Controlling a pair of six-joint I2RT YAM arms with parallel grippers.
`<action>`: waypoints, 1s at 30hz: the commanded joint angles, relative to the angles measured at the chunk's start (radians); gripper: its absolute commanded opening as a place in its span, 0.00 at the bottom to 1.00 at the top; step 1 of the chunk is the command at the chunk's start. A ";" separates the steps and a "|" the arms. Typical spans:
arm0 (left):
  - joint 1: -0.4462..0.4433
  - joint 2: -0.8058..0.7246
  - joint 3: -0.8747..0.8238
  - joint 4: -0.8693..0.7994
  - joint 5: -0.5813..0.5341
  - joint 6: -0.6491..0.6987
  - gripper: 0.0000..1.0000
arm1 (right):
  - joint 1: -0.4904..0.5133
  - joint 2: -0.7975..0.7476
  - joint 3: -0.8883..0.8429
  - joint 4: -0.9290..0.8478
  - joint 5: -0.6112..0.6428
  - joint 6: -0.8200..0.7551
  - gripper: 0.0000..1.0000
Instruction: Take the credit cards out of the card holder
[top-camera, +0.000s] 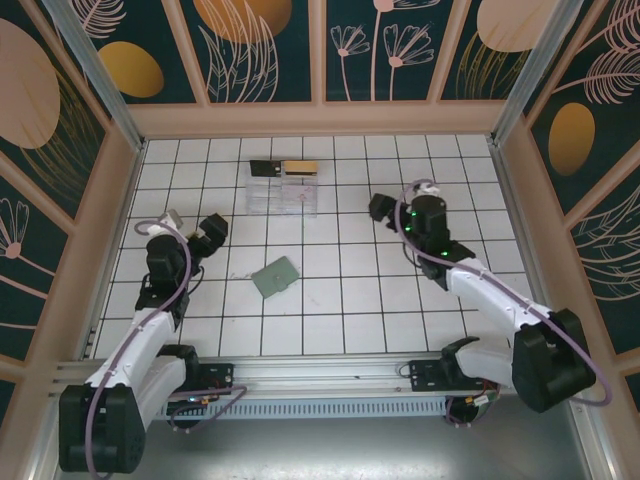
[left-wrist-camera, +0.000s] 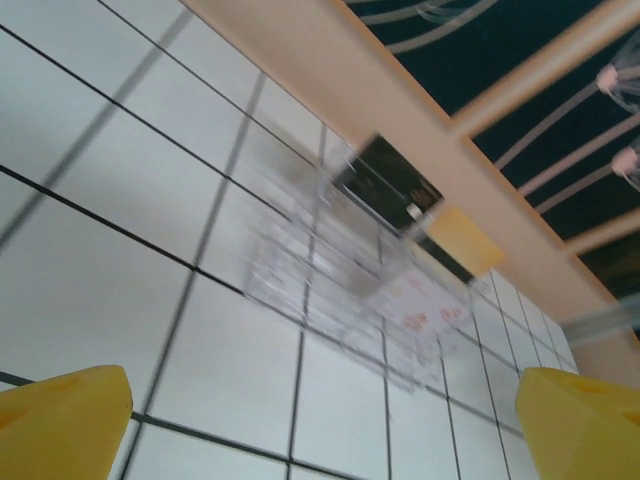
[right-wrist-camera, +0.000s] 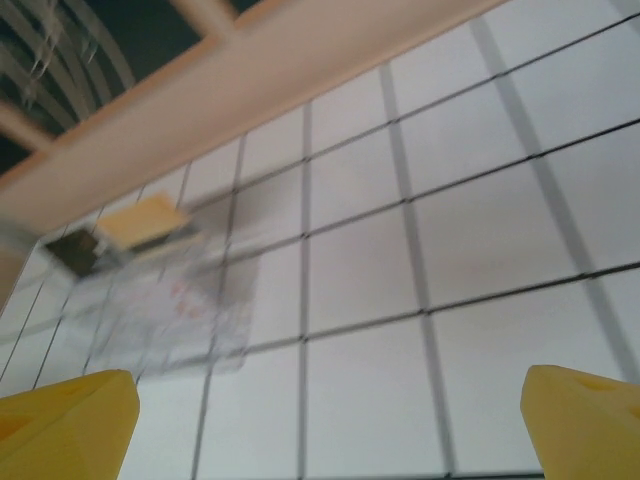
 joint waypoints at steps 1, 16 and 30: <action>-0.072 0.031 -0.024 0.081 0.034 0.000 0.99 | 0.111 0.037 0.009 -0.038 0.022 -0.003 0.99; -0.231 0.402 -0.047 0.252 0.211 0.000 0.93 | 0.384 0.213 0.042 -0.049 -0.033 0.004 0.99; -0.479 0.388 -0.098 0.292 0.150 -0.183 0.91 | 0.386 0.139 -0.026 -0.064 -0.050 0.032 0.99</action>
